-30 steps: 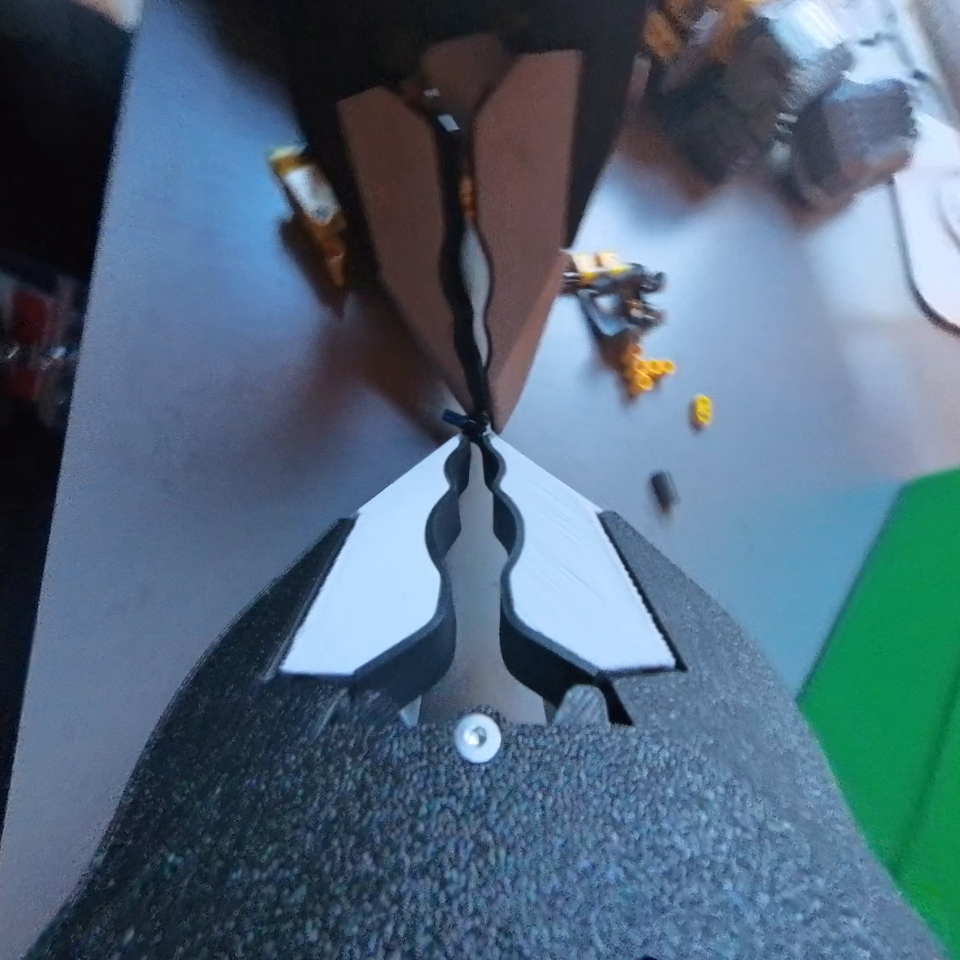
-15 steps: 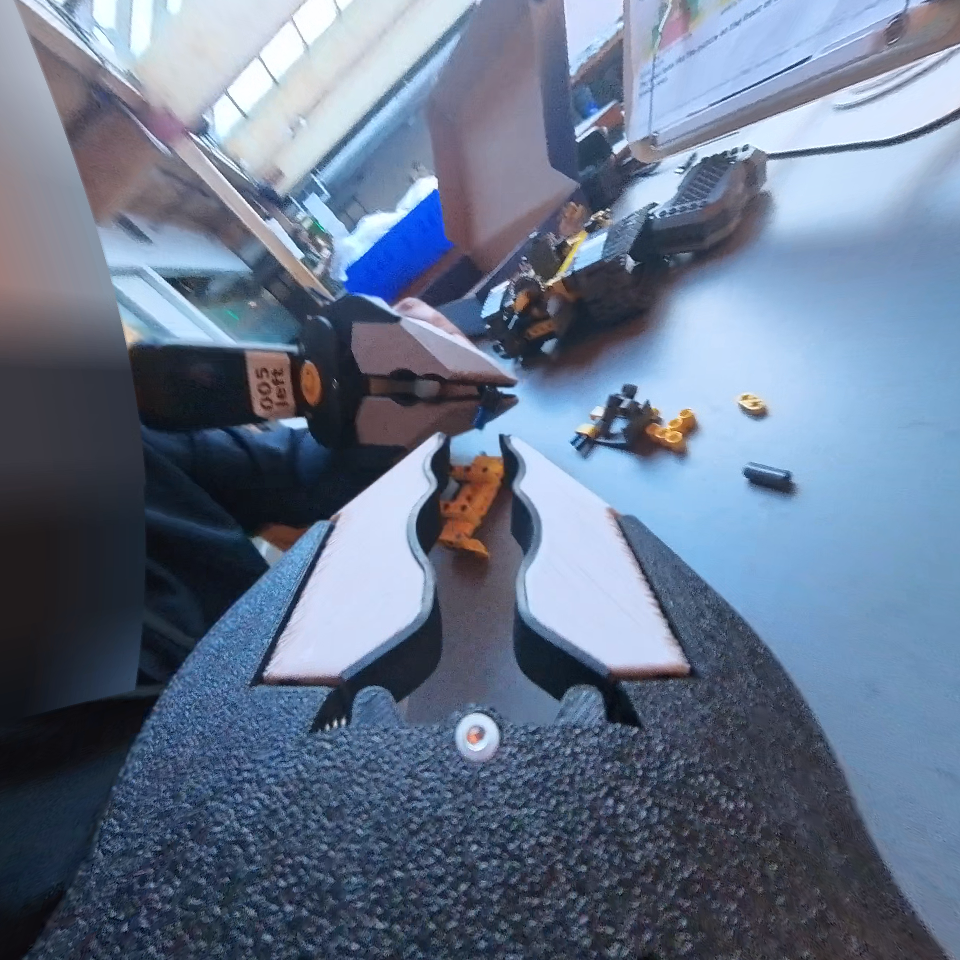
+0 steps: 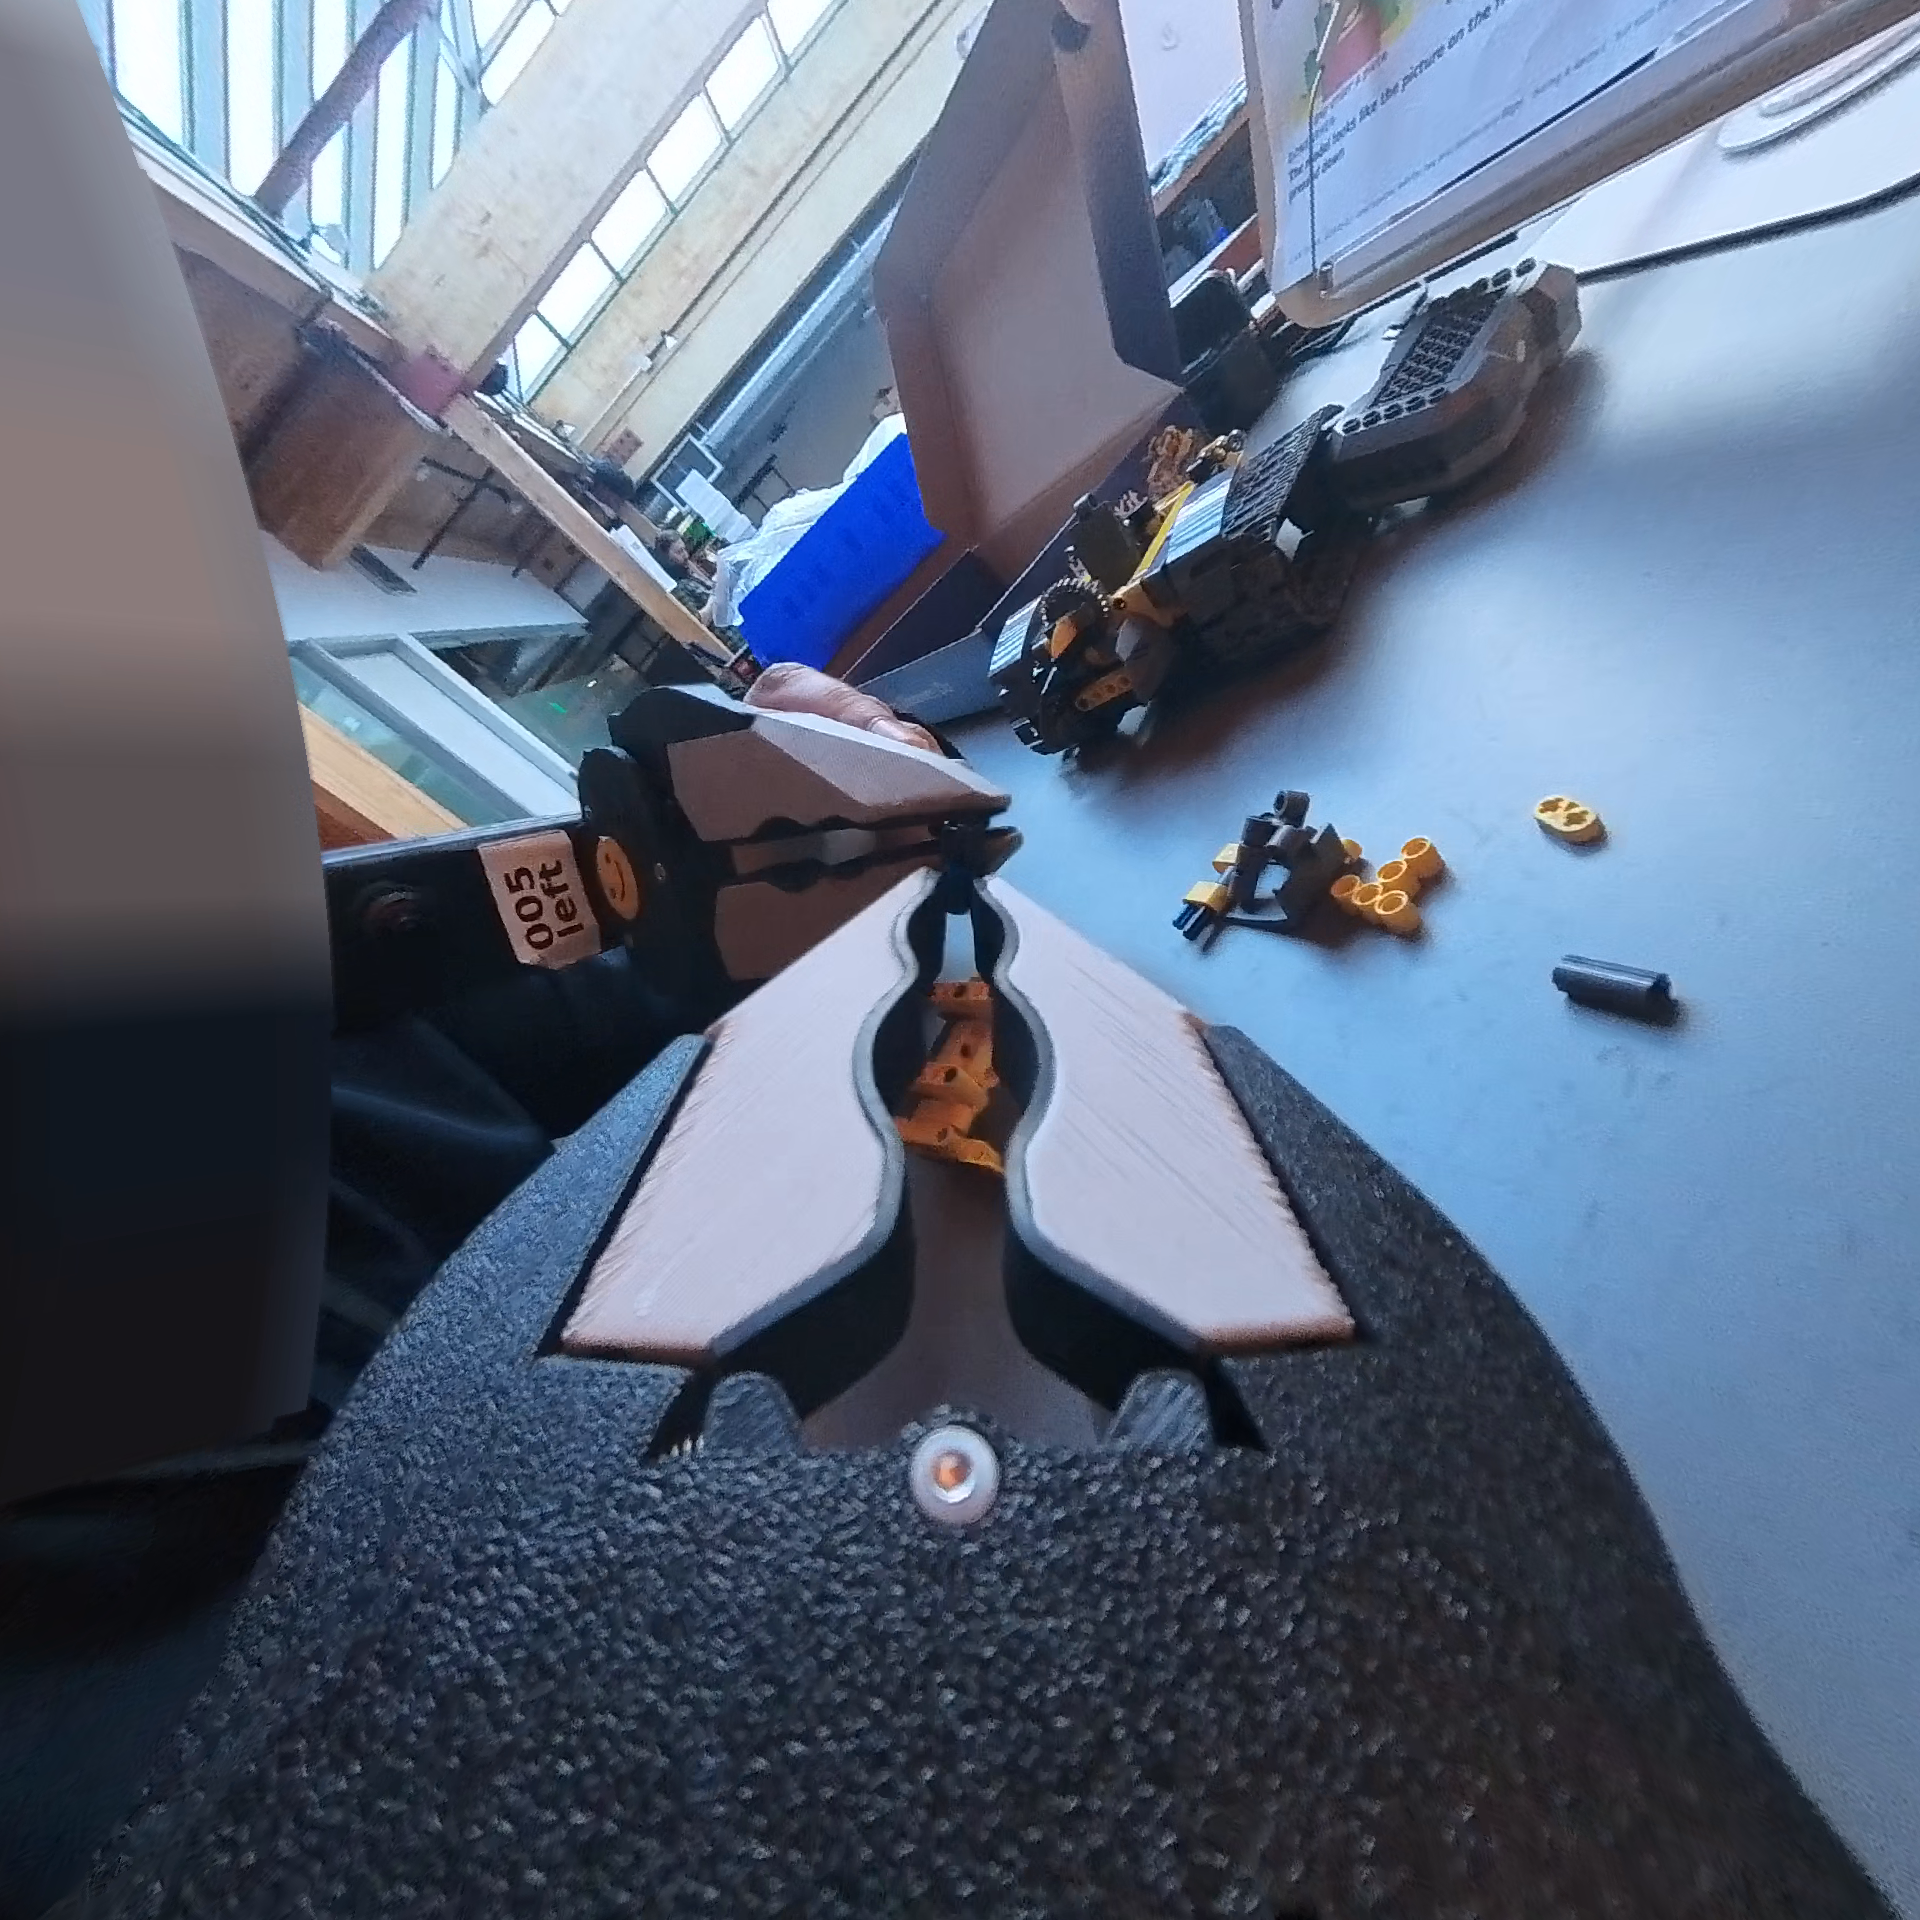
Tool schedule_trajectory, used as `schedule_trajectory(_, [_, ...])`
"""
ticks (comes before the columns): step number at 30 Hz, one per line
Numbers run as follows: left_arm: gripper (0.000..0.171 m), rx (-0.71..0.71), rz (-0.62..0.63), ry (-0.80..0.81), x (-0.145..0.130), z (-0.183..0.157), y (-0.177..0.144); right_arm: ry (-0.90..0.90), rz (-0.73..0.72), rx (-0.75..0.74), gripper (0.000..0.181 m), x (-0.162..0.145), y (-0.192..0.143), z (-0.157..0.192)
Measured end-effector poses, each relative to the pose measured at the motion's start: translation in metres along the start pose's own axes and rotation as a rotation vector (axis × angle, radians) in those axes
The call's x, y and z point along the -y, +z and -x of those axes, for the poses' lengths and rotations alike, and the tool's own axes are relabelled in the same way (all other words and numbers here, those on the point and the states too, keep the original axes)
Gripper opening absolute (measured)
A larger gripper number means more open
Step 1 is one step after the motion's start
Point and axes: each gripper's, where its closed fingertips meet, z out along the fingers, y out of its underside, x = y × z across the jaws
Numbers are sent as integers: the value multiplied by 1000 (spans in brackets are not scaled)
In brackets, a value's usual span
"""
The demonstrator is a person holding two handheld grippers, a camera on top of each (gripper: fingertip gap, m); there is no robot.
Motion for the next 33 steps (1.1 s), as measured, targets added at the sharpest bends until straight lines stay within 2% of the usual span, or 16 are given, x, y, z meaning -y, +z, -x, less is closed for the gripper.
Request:
schedule_trajectory(3, [0,-27,-8,-21,-1,-4,1,-20,13,-15,0,-2,-1,-3])
schedule_trajectory(8, [1,-109,36,-58,-11,-16,7,-127,141,-120,1,-11,-3,-16])
schedule_trajectory(14, [2,-141,109,25,-27,-27,12,-167,227,-193,0,-21,0,-32])
schedule_trajectory(17, [0,-161,175,37,-36,-29,13,-269,293,-258,0,-25,2,-40])
schedule_trajectory(19, [0,-208,216,-60,-42,-34,15,-361,353,-315,0,-28,2,-48])
schedule_trajectory(22, [0,-288,209,-257,-46,-36,17,-466,387,-382,0,-28,3,-55])
schedule_trajectory(28, [0,-224,213,-257,-50,-29,20,-576,392,-463,0,-26,5,-61])
schedule_trajectory(30, [0,-36,192,-239,-53,16,15,-553,508,-480,0,-44,2,-72])
schedule_trajectory(31, [0,-56,150,-320,-49,24,12,-573,494,-462,0,-43,4,-67])
schedule_trajectory(32, [0,-113,132,-387,-46,17,10,-565,455,-454,1,-36,4,-65])
schedule_trajectory(33, [0,-147,130,-377,-45,6,10,-532,431,-450,0,-30,2,-67])
